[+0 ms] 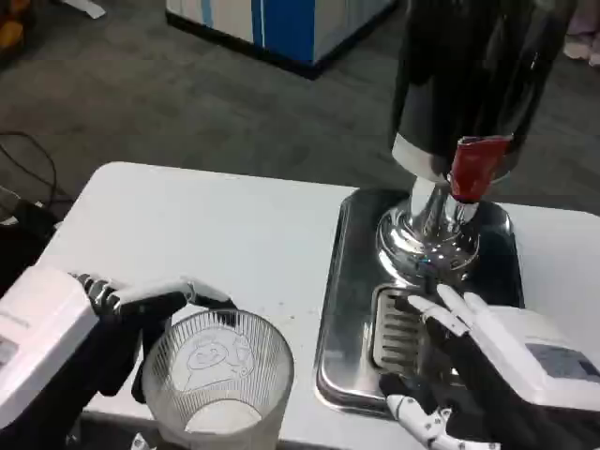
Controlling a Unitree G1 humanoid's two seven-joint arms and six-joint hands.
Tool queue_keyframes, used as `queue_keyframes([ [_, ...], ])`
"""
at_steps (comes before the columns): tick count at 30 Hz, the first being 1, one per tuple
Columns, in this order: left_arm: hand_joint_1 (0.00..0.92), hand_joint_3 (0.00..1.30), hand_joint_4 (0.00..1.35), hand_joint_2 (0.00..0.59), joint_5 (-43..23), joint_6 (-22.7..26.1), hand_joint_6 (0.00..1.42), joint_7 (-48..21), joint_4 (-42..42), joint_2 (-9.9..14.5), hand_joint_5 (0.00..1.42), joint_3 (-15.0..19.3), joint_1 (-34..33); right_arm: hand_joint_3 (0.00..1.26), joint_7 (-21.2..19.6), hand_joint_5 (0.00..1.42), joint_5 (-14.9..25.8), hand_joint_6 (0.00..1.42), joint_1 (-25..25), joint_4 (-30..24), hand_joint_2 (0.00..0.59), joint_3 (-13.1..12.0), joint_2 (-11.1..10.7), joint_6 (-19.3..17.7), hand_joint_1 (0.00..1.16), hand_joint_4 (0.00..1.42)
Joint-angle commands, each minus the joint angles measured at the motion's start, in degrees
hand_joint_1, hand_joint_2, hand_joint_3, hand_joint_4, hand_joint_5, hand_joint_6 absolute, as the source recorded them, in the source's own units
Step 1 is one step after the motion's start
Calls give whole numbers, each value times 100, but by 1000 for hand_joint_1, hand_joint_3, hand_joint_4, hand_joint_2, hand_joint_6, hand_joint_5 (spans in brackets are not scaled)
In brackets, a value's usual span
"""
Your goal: Grasp the cup under the faucet to collect the drink, then remove the cup.
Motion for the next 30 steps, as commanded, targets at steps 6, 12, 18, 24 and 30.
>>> queue_keyframes([
  [6,505,1013,1140,6,-57,-29,1424,6,-137,16,1268,38,-13,125,53,0,15,0,17,-42,439,-34,22,-80,327,0],
  [12,505,1013,1140,6,-42,-10,1424,4,-165,-2,1268,12,-20,125,65,0,33,0,29,-58,439,-72,29,-73,327,0],
  [18,505,1013,1140,6,-17,25,1424,-3,-164,-5,1268,-64,-88,125,35,0,73,0,66,-82,439,-140,46,-60,327,0],
  [24,505,1013,1140,6,23,100,1424,15,-127,-28,1268,-216,-258,125,-1,0,172,0,226,-217,439,-378,39,-37,327,0],
  [30,505,1013,1140,6,130,219,1424,25,-64,-44,1268,-386,-480,125,-7,0,302,0,354,-314,444,-637,17,-33,327,0],
])
